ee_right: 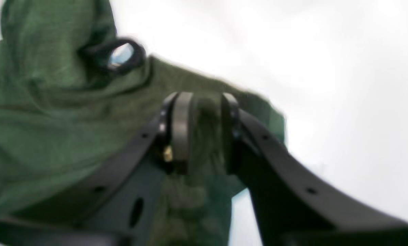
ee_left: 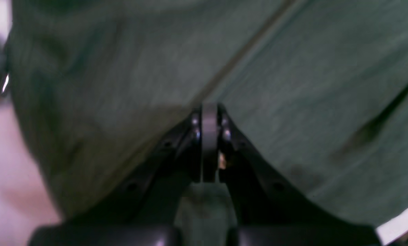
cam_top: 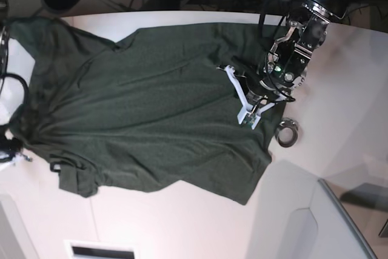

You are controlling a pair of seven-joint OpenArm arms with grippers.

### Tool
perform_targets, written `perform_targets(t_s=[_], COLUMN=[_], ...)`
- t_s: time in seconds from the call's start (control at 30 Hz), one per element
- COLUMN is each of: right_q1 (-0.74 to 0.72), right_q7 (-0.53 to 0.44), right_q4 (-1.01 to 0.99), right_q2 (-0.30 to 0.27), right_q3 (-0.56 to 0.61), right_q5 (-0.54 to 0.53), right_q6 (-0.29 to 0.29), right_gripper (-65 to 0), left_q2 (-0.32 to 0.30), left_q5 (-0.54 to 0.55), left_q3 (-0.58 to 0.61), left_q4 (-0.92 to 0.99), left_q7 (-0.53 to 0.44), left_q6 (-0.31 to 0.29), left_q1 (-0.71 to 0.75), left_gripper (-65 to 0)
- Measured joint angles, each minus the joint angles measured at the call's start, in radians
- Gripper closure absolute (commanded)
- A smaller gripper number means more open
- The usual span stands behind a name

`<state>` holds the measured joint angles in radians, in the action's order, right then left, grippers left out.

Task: Layout the t-shirt on the table in an organized manner, then fold the t-shirt properly
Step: 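Release the shirt with the right gripper and move it to the shirt's corner, then pull the shirt corner with the right gripper away from the left gripper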

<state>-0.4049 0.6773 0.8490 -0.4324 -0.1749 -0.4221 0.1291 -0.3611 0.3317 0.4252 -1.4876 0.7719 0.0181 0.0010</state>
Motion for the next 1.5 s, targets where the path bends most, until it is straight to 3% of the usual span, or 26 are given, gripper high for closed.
perform_targets(t_s=[0.1,0.17,0.23,0.3,0.53,0.73,0.9,1.07,1.13,1.27,1.4,1.5], right_q1=[0.197,0.255,0.267,0.273,0.306,0.343,0.352,0.345,0.345,0.349,0.351,0.363], right_q7=[0.101,0.161,0.157,0.143,0.143,0.127,0.017,0.014,0.014,0.026,0.026,0.027], right_q4=[0.264,0.352,0.37,0.358,0.288,0.289,0.172,0.154,0.153,0.15,0.15,0.158], right_q2=[0.034,0.074,0.115,0.142,0.132,0.132,0.13,0.122,0.123,0.123,0.126,0.126], right_q3=[-0.109,-0.146,-0.181,-0.224,-0.257,-0.255,-0.256,-0.257,-0.257,-0.257,-0.257,-0.257], right_q5=[-0.048,-0.048,-0.063,-0.076,-0.053,-0.062,-0.066,-0.069,-0.064,-0.065,-0.065,-0.073], right_q6=[0.005,0.008,0.012,0.021,0.01,0.01,0.016,0.018,0.018,0.01,0.011,0.011], right_gripper=[-42.8,-56.9,-59.4,-56.3,-47.3,-46.8,-46.8,-45.6,-37.1,-9.9,-7.4,0.0], left_q2=[-0.016,-0.027,-0.037,-0.053,-0.071,-0.074,-0.074,-0.074,-0.075,-0.074,-0.074,-0.074], left_q5=[-0.007,0.006,0.005,0.005,0.002,0.002,0.001,0.005,0.005,0.005,0.005,0.005], left_q3=[-0.006,-0.003,-0.003,-0.003,-0.003,-0.003,-0.003,-0.003,-0.003,-0.003,-0.003,-0.003], left_q4=[0.001,-0.004,-0.004,0.0,0.0,0.002,0.002,0.002,0.002,0.002,0.004,0.004], left_q7=[-0.008,-0.02,-0.018,-0.005,-0.016,-0.016,-0.015,-0.016,-0.016,-0.016,-0.016,-0.016], left_q6=[0.004,-0.007,-0.002,0.0,-0.003,-0.003,-0.002,-0.003,-0.003,-0.003,-0.003,-0.002], left_q1=[-0.018,-0.023,-0.016,-0.014,-0.014,-0.012,-0.013,-0.012,-0.012,-0.012,-0.012,-0.012], left_gripper=[0.0,0.0,0.0,0.0,0.0,0.0,0.0,0.0,0.0,0.0,0.0,0.0])
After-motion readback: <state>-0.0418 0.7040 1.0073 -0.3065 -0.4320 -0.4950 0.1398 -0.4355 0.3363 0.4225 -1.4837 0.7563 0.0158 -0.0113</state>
